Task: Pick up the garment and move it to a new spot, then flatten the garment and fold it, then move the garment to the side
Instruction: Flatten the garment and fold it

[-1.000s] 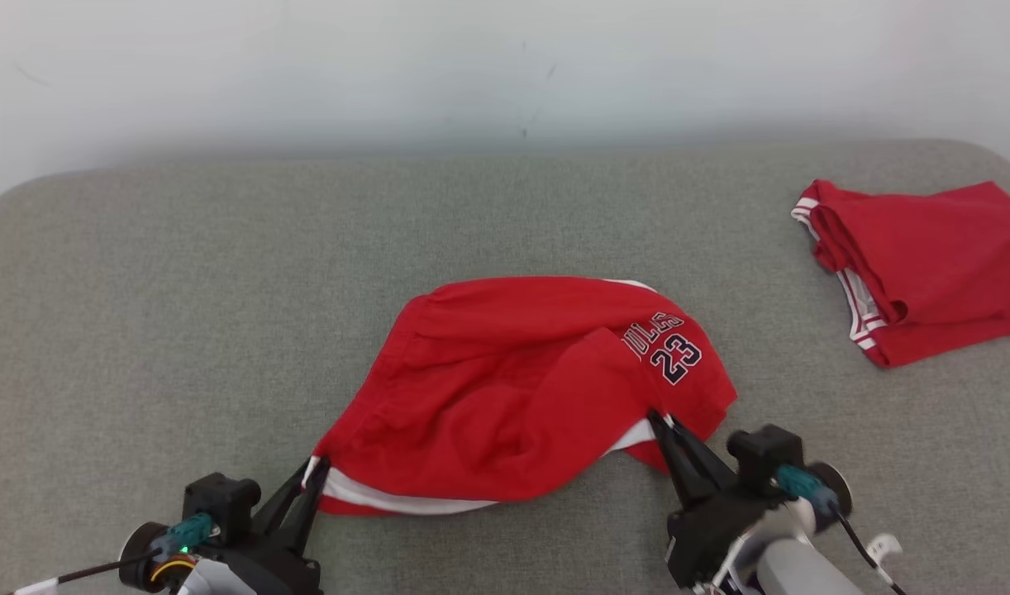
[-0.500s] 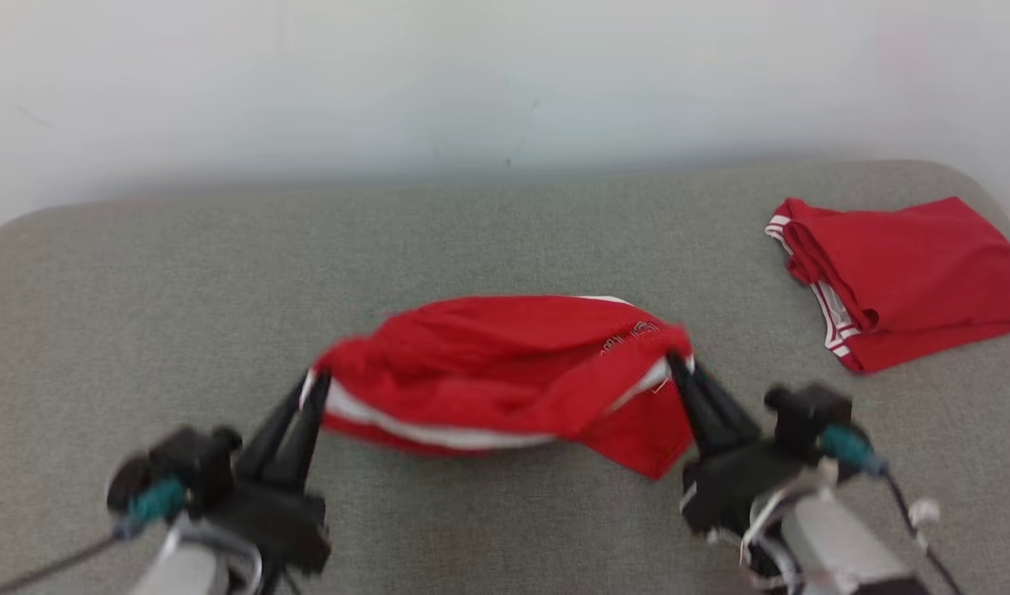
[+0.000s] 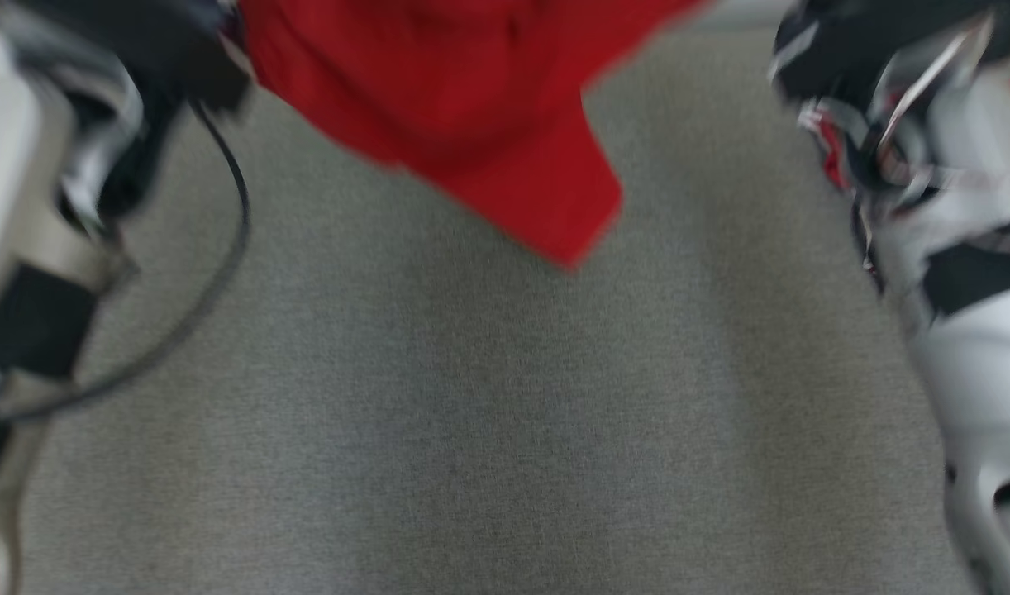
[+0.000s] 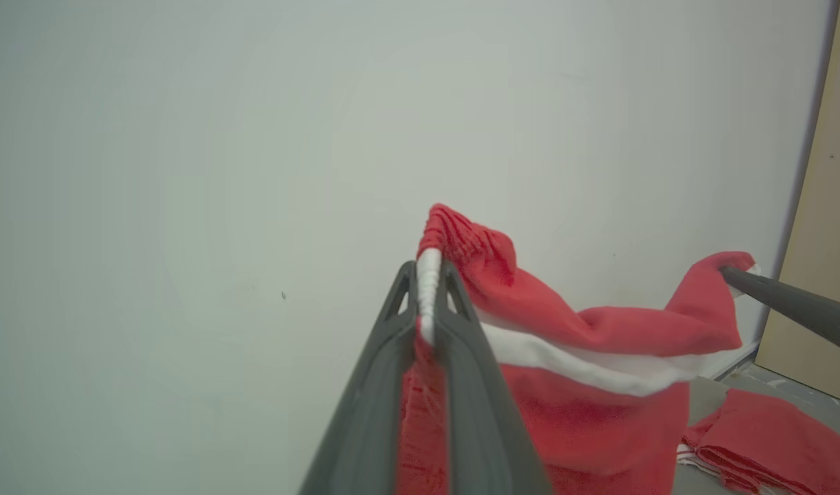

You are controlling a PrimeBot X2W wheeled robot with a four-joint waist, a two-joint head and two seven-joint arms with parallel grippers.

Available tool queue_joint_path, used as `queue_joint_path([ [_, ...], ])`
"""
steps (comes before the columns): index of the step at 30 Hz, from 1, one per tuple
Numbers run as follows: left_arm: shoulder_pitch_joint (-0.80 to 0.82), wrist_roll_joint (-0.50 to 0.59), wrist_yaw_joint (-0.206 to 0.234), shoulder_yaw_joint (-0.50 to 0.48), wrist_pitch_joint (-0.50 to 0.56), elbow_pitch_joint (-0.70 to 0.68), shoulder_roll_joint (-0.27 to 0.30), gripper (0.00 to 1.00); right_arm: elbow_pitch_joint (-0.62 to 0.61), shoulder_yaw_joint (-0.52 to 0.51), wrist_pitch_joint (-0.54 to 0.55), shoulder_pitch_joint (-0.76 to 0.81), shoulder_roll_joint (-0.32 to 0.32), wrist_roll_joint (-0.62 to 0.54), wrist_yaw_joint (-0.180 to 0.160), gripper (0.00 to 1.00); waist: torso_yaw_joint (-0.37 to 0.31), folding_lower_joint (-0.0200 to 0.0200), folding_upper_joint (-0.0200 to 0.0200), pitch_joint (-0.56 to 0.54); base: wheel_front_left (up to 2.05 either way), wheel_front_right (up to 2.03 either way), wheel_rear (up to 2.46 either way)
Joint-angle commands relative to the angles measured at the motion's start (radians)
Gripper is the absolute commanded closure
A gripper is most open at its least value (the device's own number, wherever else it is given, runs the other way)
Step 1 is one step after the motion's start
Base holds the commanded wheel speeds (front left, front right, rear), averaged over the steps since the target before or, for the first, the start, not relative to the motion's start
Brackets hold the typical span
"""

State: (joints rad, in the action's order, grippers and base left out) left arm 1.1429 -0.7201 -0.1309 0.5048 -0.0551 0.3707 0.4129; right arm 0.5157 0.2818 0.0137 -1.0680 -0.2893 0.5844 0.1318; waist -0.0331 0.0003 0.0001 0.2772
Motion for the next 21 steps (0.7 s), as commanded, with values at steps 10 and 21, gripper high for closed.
queue_joint_path([
  [10, 0.547, -0.064, 0.001, 0.006, 0.004, 0.221, -0.003, 1.0, 0.196, -0.109, 0.107, -0.529, 0.069, 0.051, -0.003, 1.0, -0.061, -0.0003, -0.0001, 0.329, 0.0, 0.0, 0.0],
  [21, 0.762, -0.138, 0.001, 0.109, -0.057, 0.383, -0.039, 1.0, 0.386, -0.102, 0.047, -0.765, 0.101, 0.002, -0.003, 1.0, -0.064, -0.0003, -0.0001, 0.415, 0.0, 0.0, 0.0],
])
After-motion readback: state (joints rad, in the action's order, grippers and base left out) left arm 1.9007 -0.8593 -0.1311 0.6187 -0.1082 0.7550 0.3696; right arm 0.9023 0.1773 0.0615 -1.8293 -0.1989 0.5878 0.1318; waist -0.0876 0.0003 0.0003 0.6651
